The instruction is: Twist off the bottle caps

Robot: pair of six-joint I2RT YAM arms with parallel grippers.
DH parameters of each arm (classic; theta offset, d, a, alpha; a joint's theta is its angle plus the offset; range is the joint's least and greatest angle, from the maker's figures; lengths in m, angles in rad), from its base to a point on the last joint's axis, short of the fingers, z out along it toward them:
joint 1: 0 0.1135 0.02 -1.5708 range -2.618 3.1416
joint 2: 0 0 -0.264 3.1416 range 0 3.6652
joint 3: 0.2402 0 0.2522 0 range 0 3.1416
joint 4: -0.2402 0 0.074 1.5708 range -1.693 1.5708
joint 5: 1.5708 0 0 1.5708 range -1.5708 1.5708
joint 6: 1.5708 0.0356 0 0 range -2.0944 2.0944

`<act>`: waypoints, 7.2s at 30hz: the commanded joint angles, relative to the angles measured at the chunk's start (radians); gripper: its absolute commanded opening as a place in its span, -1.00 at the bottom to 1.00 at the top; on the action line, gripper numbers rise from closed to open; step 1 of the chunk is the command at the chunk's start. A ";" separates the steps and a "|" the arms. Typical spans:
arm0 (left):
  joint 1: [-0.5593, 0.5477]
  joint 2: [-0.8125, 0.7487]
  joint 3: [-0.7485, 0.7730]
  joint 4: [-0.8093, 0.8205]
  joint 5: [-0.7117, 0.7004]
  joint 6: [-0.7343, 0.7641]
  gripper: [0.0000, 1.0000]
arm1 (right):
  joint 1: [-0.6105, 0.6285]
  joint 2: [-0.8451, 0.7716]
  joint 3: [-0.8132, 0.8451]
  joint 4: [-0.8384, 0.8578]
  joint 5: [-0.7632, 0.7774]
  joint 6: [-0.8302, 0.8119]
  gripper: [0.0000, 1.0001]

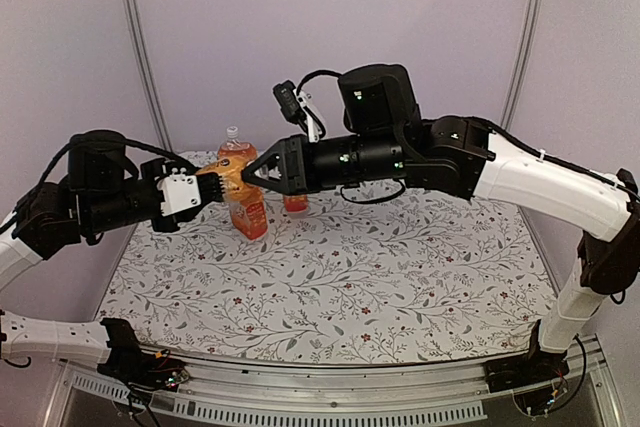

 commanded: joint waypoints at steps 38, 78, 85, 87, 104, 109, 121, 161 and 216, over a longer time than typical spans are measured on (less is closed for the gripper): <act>-0.009 -0.019 0.042 -0.187 0.212 -0.059 -0.55 | 0.303 -0.086 -0.066 -0.095 0.574 -1.101 0.97; -0.010 -0.051 -0.018 -0.046 0.134 0.046 -0.63 | 0.055 -0.024 0.042 -0.148 0.092 -0.250 -1.00; -0.010 -0.027 0.106 -0.435 0.477 0.010 -0.62 | 0.247 -0.072 -0.042 -0.224 0.301 -0.960 -1.00; -0.010 -0.024 0.111 -0.493 0.512 0.021 -0.61 | 0.274 -0.084 -0.061 -0.215 0.348 -1.087 -1.00; -0.009 -0.033 0.095 -0.541 0.511 0.059 -0.62 | 0.419 -0.084 -0.170 -0.021 0.704 -1.747 -1.00; -0.009 -0.035 0.097 -0.526 0.508 0.050 -0.63 | 0.421 -0.079 -0.179 0.002 0.734 -1.701 0.10; -0.005 -0.068 -0.044 -0.059 0.108 -0.020 -0.61 | 0.213 -0.190 -0.155 0.020 0.399 -0.792 0.98; -0.007 -0.058 -0.038 0.008 0.075 0.032 -0.69 | 0.064 0.003 0.022 -0.084 -0.038 -0.220 -1.00; 0.252 -0.367 -0.448 0.298 0.436 -0.953 -0.67 | -0.243 0.142 -0.413 -0.554 0.290 -0.003 -1.00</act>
